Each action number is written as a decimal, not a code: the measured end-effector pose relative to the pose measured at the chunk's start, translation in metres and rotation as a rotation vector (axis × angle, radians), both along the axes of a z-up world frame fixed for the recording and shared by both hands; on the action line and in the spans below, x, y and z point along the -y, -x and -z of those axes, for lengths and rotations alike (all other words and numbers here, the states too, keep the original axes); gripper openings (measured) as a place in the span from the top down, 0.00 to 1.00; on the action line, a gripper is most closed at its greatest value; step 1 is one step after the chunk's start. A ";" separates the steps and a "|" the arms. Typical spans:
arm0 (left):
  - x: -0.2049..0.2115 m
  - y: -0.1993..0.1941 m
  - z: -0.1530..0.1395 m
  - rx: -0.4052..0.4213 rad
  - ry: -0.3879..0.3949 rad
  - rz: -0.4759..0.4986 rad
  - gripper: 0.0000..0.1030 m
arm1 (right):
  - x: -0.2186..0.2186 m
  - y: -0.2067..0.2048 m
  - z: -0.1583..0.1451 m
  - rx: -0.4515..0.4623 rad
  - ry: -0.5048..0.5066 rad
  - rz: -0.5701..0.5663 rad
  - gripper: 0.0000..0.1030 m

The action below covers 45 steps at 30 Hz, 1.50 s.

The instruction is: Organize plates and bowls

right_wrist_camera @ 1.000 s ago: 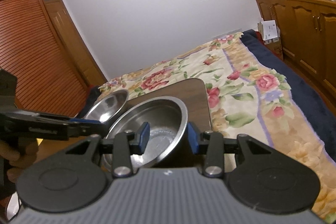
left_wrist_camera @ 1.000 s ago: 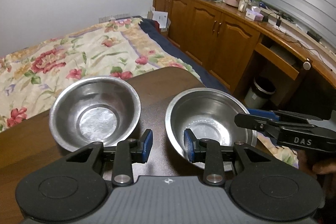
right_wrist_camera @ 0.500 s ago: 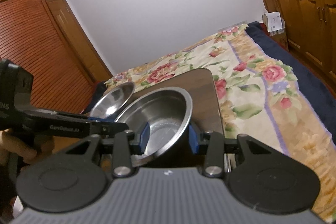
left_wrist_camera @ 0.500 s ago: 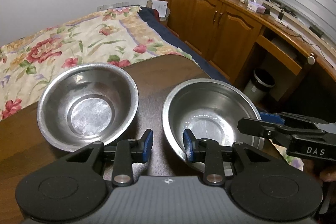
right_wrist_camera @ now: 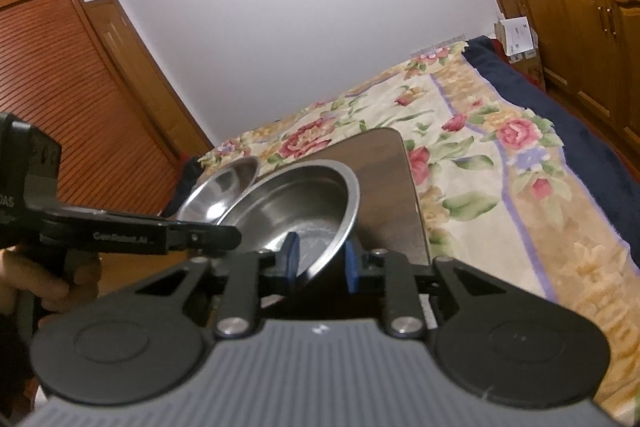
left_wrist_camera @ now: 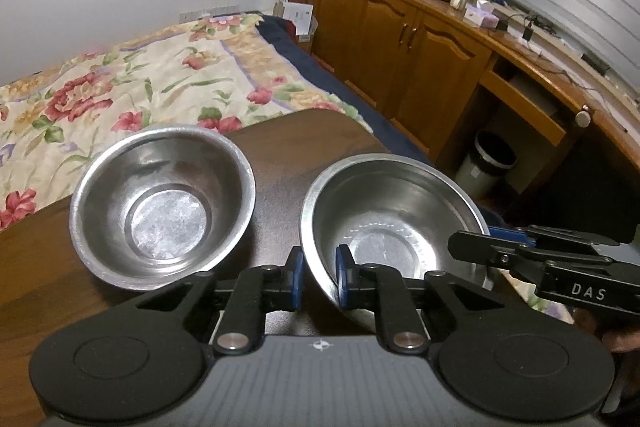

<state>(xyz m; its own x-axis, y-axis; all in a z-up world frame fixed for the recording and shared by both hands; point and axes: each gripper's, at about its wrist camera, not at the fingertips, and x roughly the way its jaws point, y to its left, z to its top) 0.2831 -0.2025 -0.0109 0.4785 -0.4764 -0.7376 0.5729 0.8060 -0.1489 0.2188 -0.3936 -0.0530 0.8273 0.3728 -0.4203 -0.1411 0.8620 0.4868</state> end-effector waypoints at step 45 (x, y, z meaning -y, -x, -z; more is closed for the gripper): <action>-0.075 0.125 -0.046 0.139 0.117 0.020 0.81 | -0.052 0.081 -0.036 0.075 0.088 -0.031 0.76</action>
<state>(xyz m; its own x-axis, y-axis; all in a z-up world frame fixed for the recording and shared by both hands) 0.1577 -0.1277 0.0351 0.5615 -0.5655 -0.6041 0.6105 0.7759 -0.1588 0.1381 -0.3421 -0.0174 0.8463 0.3629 -0.3899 -0.2012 0.8955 0.3969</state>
